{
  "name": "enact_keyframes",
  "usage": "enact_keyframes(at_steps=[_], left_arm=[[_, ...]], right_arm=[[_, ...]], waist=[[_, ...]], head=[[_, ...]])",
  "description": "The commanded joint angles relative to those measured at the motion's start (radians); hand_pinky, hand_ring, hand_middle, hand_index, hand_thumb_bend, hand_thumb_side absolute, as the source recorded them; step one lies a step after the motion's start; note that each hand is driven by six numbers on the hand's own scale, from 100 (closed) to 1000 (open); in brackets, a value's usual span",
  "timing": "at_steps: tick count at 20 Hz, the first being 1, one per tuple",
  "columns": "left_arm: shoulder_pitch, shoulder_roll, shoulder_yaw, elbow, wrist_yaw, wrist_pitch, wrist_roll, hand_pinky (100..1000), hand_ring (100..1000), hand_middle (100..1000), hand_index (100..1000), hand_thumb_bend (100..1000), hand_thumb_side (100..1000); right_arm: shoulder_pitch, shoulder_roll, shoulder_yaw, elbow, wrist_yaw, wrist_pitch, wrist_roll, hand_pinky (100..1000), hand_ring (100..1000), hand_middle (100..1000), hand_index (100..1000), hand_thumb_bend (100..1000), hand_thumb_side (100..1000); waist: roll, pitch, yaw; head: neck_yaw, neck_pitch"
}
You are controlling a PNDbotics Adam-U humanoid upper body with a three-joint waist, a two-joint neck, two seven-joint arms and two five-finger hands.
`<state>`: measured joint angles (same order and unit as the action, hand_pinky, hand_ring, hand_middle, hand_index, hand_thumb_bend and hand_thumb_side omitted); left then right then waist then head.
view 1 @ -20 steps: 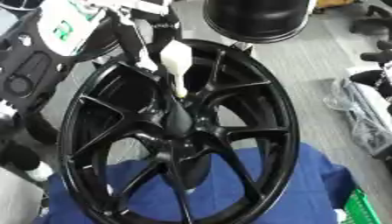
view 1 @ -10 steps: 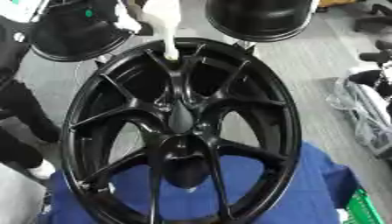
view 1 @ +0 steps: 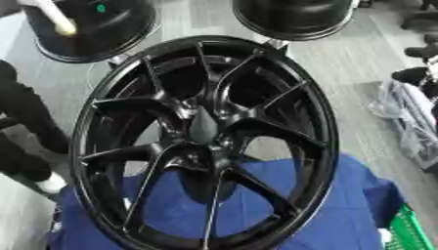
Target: Pull the pin out of the wheel hub.
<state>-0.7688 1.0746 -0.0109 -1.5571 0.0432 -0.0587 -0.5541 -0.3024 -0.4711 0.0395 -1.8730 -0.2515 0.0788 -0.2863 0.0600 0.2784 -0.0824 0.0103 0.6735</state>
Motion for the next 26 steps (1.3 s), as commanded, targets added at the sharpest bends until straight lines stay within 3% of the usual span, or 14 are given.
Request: enact_keyframes(at_steps=[1, 5, 12, 14, 15, 16, 18, 19, 20, 21, 26], left_arm=[[0.092, 0.073, 0.128, -0.056, 0.051, -0.002, 0.115, 617, 509, 376, 369, 100, 100], [0.279, 0.058, 0.235, -0.063, 0.053, -0.003, 0.227, 621, 509, 376, 371, 100, 100], [0.453, -0.035, 0.304, -0.055, 0.015, 0.006, 0.308, 613, 508, 392, 397, 100, 100], [0.495, -0.087, 0.320, -0.053, 0.024, 0.008, 0.322, 654, 549, 458, 481, 100, 100], [0.512, -0.107, 0.323, -0.046, 0.030, 0.017, 0.322, 706, 613, 528, 585, 100, 100], [0.526, -0.121, 0.326, -0.040, 0.024, 0.023, 0.318, 793, 731, 652, 750, 185, 192], [0.544, -0.145, 0.329, -0.023, -0.001, 0.033, 0.316, 874, 815, 761, 843, 416, 473], [0.550, -0.154, 0.330, -0.012, -0.013, 0.038, 0.318, 899, 843, 800, 865, 479, 552], [0.554, -0.159, 0.330, -0.002, -0.023, 0.042, 0.320, 902, 847, 806, 871, 499, 581], [0.557, -0.164, 0.328, 0.007, -0.030, 0.045, 0.321, 895, 843, 806, 877, 537, 665], [0.551, -0.196, 0.326, 0.004, -0.030, 0.040, 0.318, 866, 814, 779, 868, 550, 756]], right_arm=[[-0.001, -0.027, -0.022, -0.023, -0.002, -0.005, -0.014, 765, 612, 737, 885, 100, 607], [0.010, -0.026, -0.037, -0.028, 0.001, -0.008, -0.029, 766, 612, 737, 885, 100, 607], [0.028, -0.030, -0.049, -0.034, 0.009, -0.010, -0.042, 766, 613, 738, 885, 100, 606], [0.029, -0.029, -0.051, -0.035, 0.009, -0.010, -0.045, 766, 613, 738, 885, 100, 606], [0.030, -0.028, -0.051, -0.035, 0.008, -0.010, -0.046, 766, 612, 738, 885, 100, 607], [0.030, -0.028, -0.049, -0.035, 0.008, -0.009, -0.045, 766, 613, 738, 885, 100, 608], [0.033, -0.028, -0.046, -0.036, 0.010, -0.008, -0.041, 766, 613, 738, 885, 100, 609], [0.033, -0.028, -0.045, -0.037, 0.011, -0.007, -0.039, 766, 613, 738, 885, 100, 608], [0.033, -0.027, -0.044, -0.039, 0.012, -0.007, -0.038, 766, 613, 738, 885, 100, 608], [0.033, -0.027, -0.043, -0.041, 0.013, -0.007, -0.036, 766, 613, 738, 885, 100, 608], [0.035, -0.027, -0.039, -0.044, 0.015, -0.003, -0.032, 766, 614, 738, 886, 100, 609]], waist=[[-0.007, -0.011, 0.007], [-0.018, -0.003, 0.022], [-0.028, -0.001, 0.042], [-0.031, 0.000, 0.045], [-0.033, 0.000, 0.046], [-0.034, 0.000, 0.047], [-0.037, -0.001, 0.048], [-0.037, -0.001, 0.048], [-0.038, 0.000, 0.048], [-0.039, 0.000, 0.048], [-0.040, 0.000, 0.047]], head=[[-0.008, -0.008], [-0.013, -0.011], [0.027, -0.005], [0.024, -0.006], [0.022, -0.008], [0.020, -0.009], [0.019, -0.008], [0.020, -0.006], [0.021, -0.006], [0.022, -0.005], [0.021, 0.008]])
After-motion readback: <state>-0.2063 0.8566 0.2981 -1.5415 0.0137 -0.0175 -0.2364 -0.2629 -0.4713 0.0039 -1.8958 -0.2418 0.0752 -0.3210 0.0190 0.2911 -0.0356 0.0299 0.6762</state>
